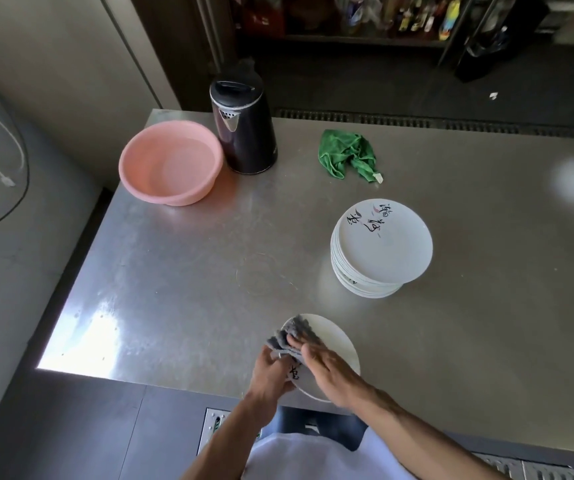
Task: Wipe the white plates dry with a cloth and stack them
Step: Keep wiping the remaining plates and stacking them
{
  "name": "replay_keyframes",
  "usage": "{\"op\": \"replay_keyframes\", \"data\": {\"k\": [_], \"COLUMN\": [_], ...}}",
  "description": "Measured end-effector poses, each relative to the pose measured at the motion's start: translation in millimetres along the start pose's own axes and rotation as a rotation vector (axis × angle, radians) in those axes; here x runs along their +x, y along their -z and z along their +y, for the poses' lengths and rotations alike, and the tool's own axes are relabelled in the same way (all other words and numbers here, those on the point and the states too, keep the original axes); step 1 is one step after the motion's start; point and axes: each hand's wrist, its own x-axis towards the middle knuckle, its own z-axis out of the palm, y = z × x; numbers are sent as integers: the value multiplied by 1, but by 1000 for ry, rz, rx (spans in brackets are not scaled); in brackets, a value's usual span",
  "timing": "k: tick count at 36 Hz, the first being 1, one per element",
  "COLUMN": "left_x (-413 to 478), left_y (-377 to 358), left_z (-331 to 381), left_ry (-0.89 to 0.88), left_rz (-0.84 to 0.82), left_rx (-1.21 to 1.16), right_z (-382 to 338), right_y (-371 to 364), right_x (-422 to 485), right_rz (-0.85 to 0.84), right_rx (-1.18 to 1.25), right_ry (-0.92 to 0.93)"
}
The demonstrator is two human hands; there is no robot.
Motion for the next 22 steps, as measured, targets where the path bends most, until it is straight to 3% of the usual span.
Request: {"op": "replay_keyframes", "data": {"k": [3,5,9,11,16,19,22], "left_x": [-3,-3,-4,-6,-1,1,5], "left_y": [4,4,3,3,0,-2,0], "left_z": [3,3,6,5,-11,-15,-12], "left_ry": [0,3,-27,-30,-5,25,48], "left_rz": [-46,-55,-145,-172,-1,110,199], "left_rx": [16,34,44,23,-161,-262,-148], "right_z": [11,13,13,15,16,10,6], "right_y": [10,12,3,3,8,6,6], "right_x": [6,5,-2,-3,4,5,-2], "right_rz": [69,64,-39,-31,164,186,176], "right_rx": [-310,-389,-356,-351,-623,-529,-249], "right_ry": [-126,-230,9,22,-178,-154,-119]}}
